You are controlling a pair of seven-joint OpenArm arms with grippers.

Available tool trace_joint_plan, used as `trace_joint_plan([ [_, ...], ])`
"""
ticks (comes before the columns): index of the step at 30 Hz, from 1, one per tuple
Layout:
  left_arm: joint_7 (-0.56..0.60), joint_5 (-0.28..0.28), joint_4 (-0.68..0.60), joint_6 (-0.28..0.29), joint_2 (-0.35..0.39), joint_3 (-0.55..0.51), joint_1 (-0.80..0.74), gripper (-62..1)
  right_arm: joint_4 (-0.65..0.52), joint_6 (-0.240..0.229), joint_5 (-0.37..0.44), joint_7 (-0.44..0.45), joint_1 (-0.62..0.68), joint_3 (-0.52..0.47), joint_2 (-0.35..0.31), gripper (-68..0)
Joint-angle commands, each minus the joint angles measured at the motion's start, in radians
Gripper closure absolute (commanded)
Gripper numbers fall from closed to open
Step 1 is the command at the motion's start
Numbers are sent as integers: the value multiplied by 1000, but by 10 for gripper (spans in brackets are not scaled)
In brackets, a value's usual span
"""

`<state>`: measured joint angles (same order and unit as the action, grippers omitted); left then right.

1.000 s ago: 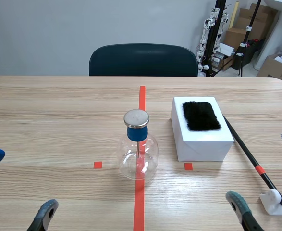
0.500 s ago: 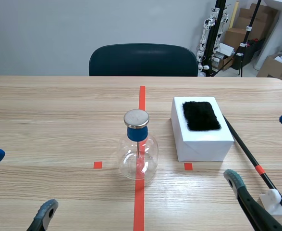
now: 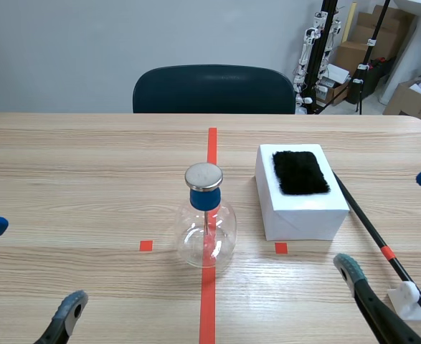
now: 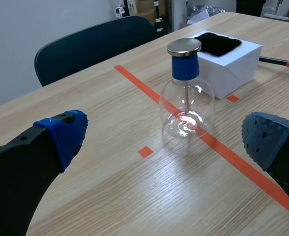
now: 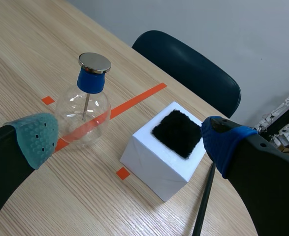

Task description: Do the electroscope experiment. pick up the black charging rod

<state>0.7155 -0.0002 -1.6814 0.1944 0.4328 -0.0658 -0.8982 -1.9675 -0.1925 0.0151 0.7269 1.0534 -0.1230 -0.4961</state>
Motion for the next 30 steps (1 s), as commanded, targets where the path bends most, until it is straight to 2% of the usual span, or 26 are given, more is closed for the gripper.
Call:
trace_joint_plan([
  [1, 21, -11, -20, 3, 0, -3, 7, -623, -3, 0, 14, 3, -3, -8, -11, -591],
  [5, 12, -10, -19, 2, 0, -3, 23, -623, -3, -26, 16, -7, -9, -8, -11, -591],
  [6, 6, -10, -18, 3, 0, -3, 28, -623, -3, -46, 24, -15, -9, -8, -11, -591],
  [7, -5, -10, -14, 3, 0, -3, 35, -623, -3, -66, 35, -40, -9, -8, -11, -591],
  [9, -10, -10, 8, 10, 0, -3, 53, -623, -3, -66, 50, -140, -9, -10, -11, -591],
  [11, -9, -10, 41, 30, 0, -3, 75, -623, -3, -67, 105, -220, -10, -22, -11, -591],
  [13, 5, -10, 84, 52, 0, -3, 103, -623, -6, -67, 169, -232, -12, -29, -11, -591],
  [15, 27, -10, 130, 63, 0, -3, 132, -623, -15, -67, 200, -254, -21, -38, -11, -591],
  [17, 58, -11, 174, 66, 0, -2, 158, -623, -25, -66, 233, -306, -38, -48, -11, -591],
  [24, 187, -10, 338, 167, 0, -1, 266, -623, -37, -58, 442, -729, -188, -69, -50, -591],
  [26, 217, -10, 381, 179, 0, 0, 299, -623, -37, -47, 492, -842, -245, -69, -69, -591],
  [28, 242, -10, 421, 195, 0, 0, 330, -623, -37, -11, 540, -953, -304, -69, -84, -591],
  [30, 258, -10, 455, 209, 0, 0, 361, -623, -36, 45, 574, -1045, -362, -69, -97, -591],
])
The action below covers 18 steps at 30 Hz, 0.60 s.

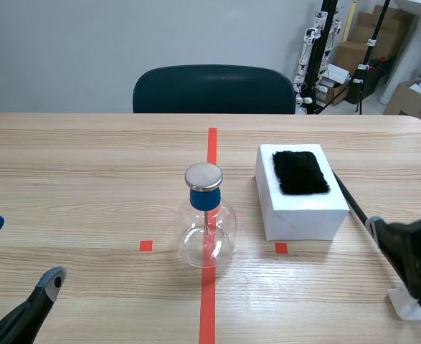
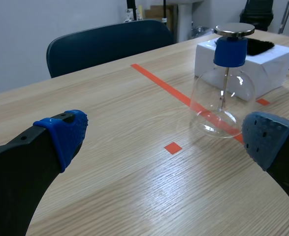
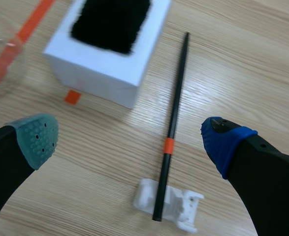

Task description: Do the electroscope experiment. pick up the black charging rod

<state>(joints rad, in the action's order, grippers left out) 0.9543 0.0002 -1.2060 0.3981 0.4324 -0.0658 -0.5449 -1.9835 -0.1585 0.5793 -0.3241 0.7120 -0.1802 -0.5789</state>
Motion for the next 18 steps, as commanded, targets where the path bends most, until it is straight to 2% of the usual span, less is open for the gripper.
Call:
trace_joint_plan([
  [1, 27, -10, -4, 14, 0, 0, 23, -623, -20, 42, 19, -33, -47, -11, -19, -591],
  [3, 34, -10, 26, 26, 0, 0, 53, -623, -17, 91, 37, -106, -97, -11, -29, -591],
  [5, 39, -10, 56, 47, 0, 0, 83, -623, -7, 92, 43, -179, -145, -11, -31, -591],
  [8, 43, -6, 103, 47, 0, 11, 127, -623, 27, 92, 66, -276, -224, -11, -30, -591],
  [13, 46, -6, 188, 47, 0, 53, 193, -623, 125, 91, 127, -384, -346, -6, -29, -591],
  [18, 87, -6, 271, 47, 0, 93, 249, -623, 221, 91, 133, -501, -437, 20, -21, -591],
])
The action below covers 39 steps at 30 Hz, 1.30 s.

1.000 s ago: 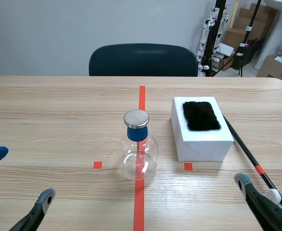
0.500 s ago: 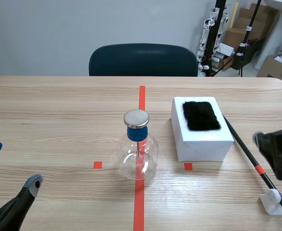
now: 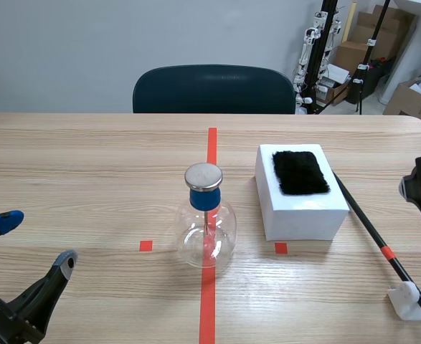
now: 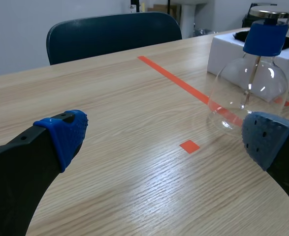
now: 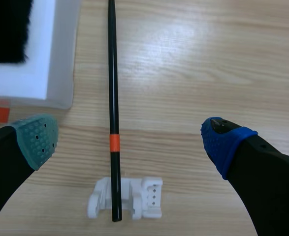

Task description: Do the electroscope experiment. pick up the black charging rod

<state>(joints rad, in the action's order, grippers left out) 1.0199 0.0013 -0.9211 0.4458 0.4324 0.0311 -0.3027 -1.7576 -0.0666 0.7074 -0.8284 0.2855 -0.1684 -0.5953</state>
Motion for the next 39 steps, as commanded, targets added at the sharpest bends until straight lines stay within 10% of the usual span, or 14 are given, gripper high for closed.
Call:
trace_joint_plan([
  [1, 29, -7, 0, -1, 0, 2, 17, -623, 15, -1, 5, -16, -28, 14, 3, -591],
  [6, 86, 8, 55, 0, 1, 18, 56, -623, 106, -5, 10, -153, -109, 19, 43, -591],
  [20, 243, 274, 125, 21, 3, 36, 124, -623, 227, -58, 8, -397, -256, 21, 140, -591],
  [39, 253, 303, 124, 77, 10, 38, 129, -623, 447, -94, -185, -419, -423, 27, 241, -591],
])
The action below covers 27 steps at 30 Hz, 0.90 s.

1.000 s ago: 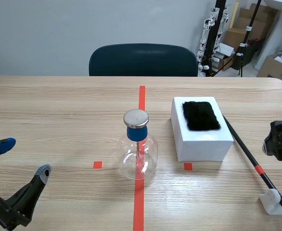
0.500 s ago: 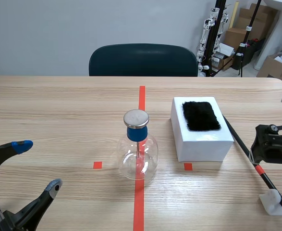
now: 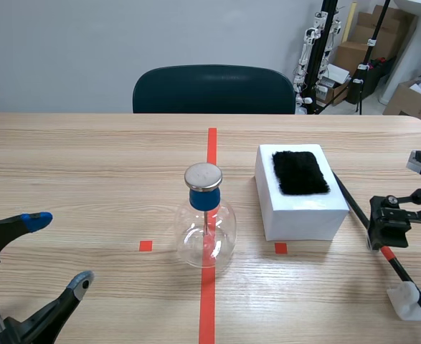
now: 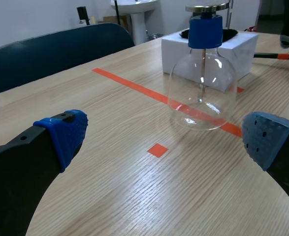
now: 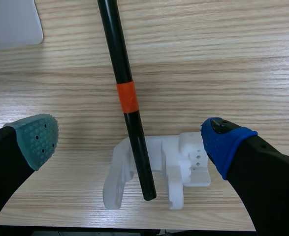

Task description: Do the electroscope experiment. pick up the black charging rod

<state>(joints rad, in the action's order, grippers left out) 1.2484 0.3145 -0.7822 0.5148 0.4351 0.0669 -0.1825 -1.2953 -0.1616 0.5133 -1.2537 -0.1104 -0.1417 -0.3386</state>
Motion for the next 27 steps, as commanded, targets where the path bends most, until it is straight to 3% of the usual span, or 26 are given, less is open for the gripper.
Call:
trace_joint_plan([
  [1, 36, -11, -14, 13, 9, 7, 9, -623, -6, 5, 7, 12, -32, 0, -15, -591],
  [9, 80, -11, -13, 12, 55, 121, 14, -623, 34, 15, -97, 57, -59, 11, 29, -591],
  [15, 73, -31, -10, 12, 62, 134, 14, -623, 34, 15, -148, 71, -59, 49, 51, -591],
  [27, 61, -33, -10, 12, 61, 134, 14, -623, 132, 6, -147, 67, -104, 85, 46, -591],
])
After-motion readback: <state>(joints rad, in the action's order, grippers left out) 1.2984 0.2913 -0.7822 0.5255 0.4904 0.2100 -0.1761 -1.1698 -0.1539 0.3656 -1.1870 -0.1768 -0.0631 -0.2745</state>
